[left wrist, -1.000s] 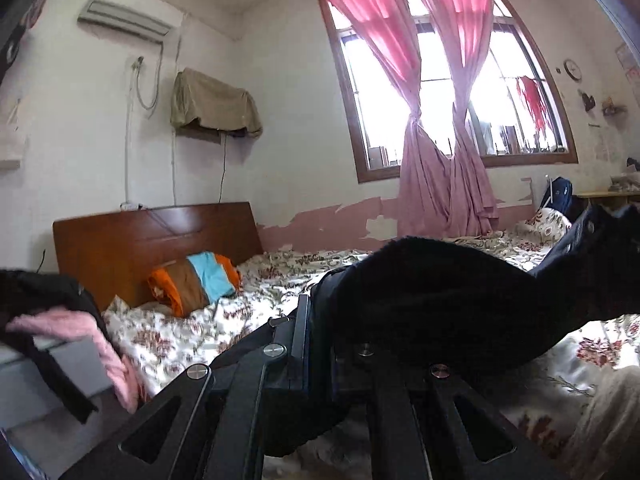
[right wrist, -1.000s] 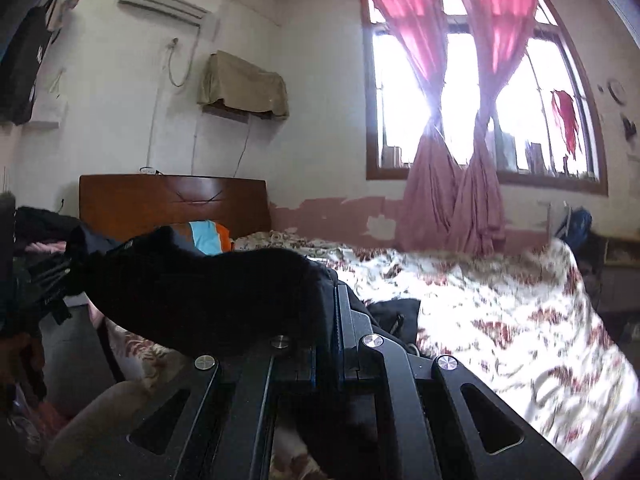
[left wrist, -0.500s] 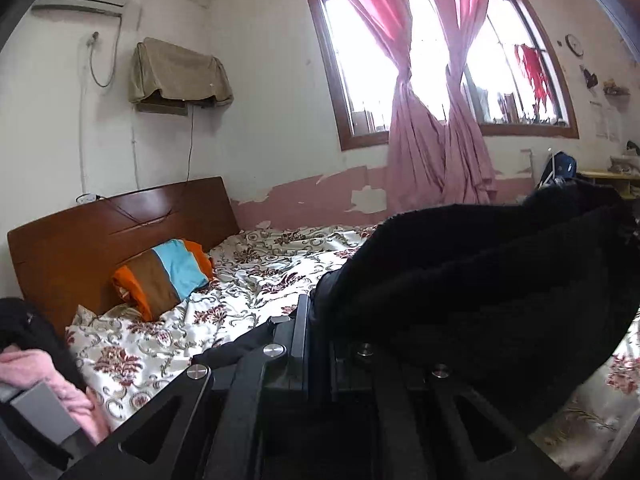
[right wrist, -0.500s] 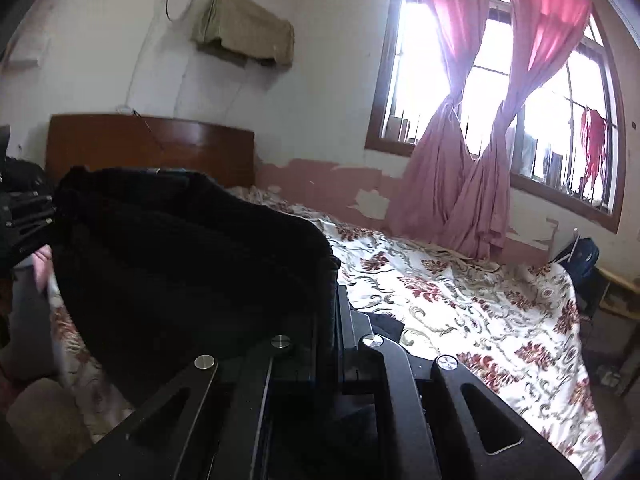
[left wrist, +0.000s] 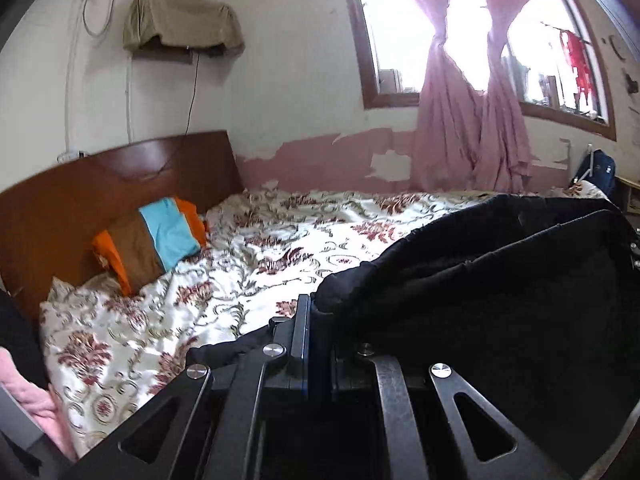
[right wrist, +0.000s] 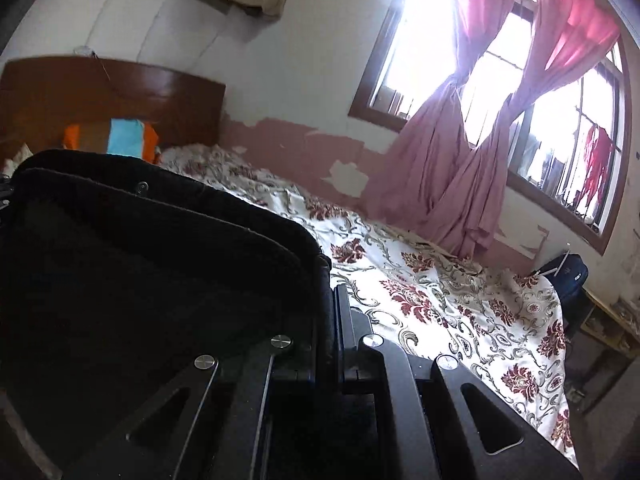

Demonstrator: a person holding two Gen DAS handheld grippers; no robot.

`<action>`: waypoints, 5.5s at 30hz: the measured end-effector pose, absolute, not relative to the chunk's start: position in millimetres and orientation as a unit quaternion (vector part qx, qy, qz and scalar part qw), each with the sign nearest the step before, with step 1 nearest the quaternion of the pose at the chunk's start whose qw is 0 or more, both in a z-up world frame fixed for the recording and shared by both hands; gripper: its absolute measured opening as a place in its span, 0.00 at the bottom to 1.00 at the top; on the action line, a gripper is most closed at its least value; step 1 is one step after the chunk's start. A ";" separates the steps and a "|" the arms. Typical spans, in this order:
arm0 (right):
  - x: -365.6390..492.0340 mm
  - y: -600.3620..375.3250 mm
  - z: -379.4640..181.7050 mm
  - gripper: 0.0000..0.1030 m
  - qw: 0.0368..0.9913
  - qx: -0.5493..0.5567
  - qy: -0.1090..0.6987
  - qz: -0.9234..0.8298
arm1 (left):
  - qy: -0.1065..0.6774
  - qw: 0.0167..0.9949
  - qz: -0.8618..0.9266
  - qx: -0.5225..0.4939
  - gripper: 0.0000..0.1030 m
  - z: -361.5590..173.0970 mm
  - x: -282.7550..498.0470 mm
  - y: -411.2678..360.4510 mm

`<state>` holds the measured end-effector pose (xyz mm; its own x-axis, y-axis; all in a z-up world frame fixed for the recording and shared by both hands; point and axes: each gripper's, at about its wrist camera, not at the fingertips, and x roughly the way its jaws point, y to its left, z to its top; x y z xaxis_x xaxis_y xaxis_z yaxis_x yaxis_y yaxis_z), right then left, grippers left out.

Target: Fold large clothes

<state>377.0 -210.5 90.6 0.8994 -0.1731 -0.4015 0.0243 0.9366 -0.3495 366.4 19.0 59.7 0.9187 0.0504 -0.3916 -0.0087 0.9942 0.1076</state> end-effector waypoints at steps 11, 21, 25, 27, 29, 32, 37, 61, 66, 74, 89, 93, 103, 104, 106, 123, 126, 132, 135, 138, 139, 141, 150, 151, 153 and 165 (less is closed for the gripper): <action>397.3 -201.3 46.7 0.06 0.955 -0.174 0.233 -0.069 | 0.262 0.962 -0.029 -0.076 0.35 8.4 393.1 50.4; 404.9 -244.1 72.1 0.76 0.954 -0.064 0.293 -0.001 | 0.217 0.970 -0.039 -0.098 0.98 45.1 354.4 72.2; 377.6 -254.8 81.6 0.76 0.954 -0.059 0.293 0.028 | 0.219 0.972 -0.041 -0.072 0.98 47.6 329.6 70.2; 353.8 -261.9 80.7 0.78 0.954 -0.053 0.291 0.037 | 0.223 0.972 -0.032 -0.068 0.99 39.4 314.2 70.1; 330.3 -271.2 72.2 0.82 0.956 -0.030 0.288 0.058 | 0.231 0.969 -0.040 -0.071 0.99 22.5 298.5 70.0; 285.3 -281.9 45.2 0.82 0.957 0.004 0.273 0.099 | 0.263 0.960 -0.056 -0.075 0.99 -9.7 279.5 69.9; 260.0 -278.4 -4.5 0.83 0.946 -0.012 0.290 0.145 | 0.268 0.958 -0.087 -0.059 0.99 -36.2 264.6 52.1; 406.6 -278.3 -5.9 0.92 0.945 -0.102 0.310 -0.009 | 0.264 0.963 -0.046 0.030 1.00 -46.3 388.4 -27.9; 452.4 -279.9 4.2 0.92 0.935 -0.145 0.322 -0.042 | 0.269 0.961 -0.018 0.055 1.00 -33.8 417.1 -28.8; 478.8 -296.6 -28.8 0.98 0.928 -0.085 0.359 -0.050 | 0.314 0.948 -0.027 -0.042 1.00 -48.0 455.3 0.4; 511.9 -336.9 -73.8 0.99 0.914 0.028 0.405 -0.011 | 0.308 0.950 -0.045 -0.036 1.00 -58.7 501.9 -15.0; 508.4 -335.4 -72.9 0.99 0.919 0.030 0.393 -0.015 | 0.302 0.951 -0.050 -0.041 1.00 -58.5 500.0 -12.8; 506.3 -336.6 -67.9 0.99 0.923 0.024 0.383 -0.017 | 0.259 0.958 -0.084 -0.094 1.00 -65.0 486.7 6.8; 506.6 -335.0 -67.3 0.99 0.923 0.019 0.383 -0.019 | 0.250 0.958 -0.093 -0.108 1.00 -66.5 483.8 11.4; 507.2 -331.4 -66.2 0.99 0.923 0.008 0.383 -0.023 | 0.239 0.956 -0.109 -0.133 1.00 -68.6 479.0 20.8; 460.1 -359.9 -9.3 0.99 0.950 0.029 0.311 0.021 | 0.217 0.937 -0.001 -0.274 1.00 -56.0 440.3 108.8; 454.1 -376.3 -11.3 0.99 0.945 0.026 0.325 0.002 | 0.217 0.925 0.090 -0.300 1.00 -59.8 429.1 140.8; 449.2 -402.9 -34.8 0.99 0.933 0.070 0.352 0.003 | 0.239 0.900 0.099 -0.350 1.00 -71.6 428.5 180.0; 453.4 -405.0 -53.1 0.99 0.919 0.084 0.385 0.022 | 0.272 0.895 0.099 -0.341 1.00 -81.4 428.2 176.9; 457.9 -411.7 -64.2 0.99 0.909 0.115 0.398 0.046 | 0.294 0.899 0.058 -0.320 1.00 -89.2 425.2 166.4; 459.7 -413.7 -68.5 0.99 0.904 0.127 0.404 0.053 | 0.299 0.899 0.039 -0.316 1.00 -91.3 426.5 164.8; 463.3 -423.5 -79.4 0.99 0.892 0.168 0.413 0.073 | 0.311 0.899 -0.007 -0.309 1.00 -97.3 431.5 160.0; 453.5 -435.8 -96.9 0.99 0.893 0.223 0.376 0.103 | 0.362 0.862 -0.129 -0.331 1.00 -123.6 462.6 150.0; 453.9 -436.1 -97.0 0.99 0.892 0.224 0.378 0.105 | 0.363 0.853 -0.150 -0.344 1.00 -125.7 465.6 149.9; 457.2 -435.5 -96.9 0.99 0.886 0.226 0.389 0.112 | 0.368 0.846 -0.161 -0.350 1.00 -127.2 468.6 149.4; 487.7 -387.0 -97.1 0.99 0.842 0.217 0.453 0.195 | 0.374 0.842 -0.200 -0.334 0.99 -120.2 465.1 140.0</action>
<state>487.7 -387.0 -97.1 0.5132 0.5259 -0.6782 -0.1324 0.8293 0.5429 465.1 140.0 -120.2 0.6398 -0.5867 -0.4964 0.0865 0.6968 -0.7121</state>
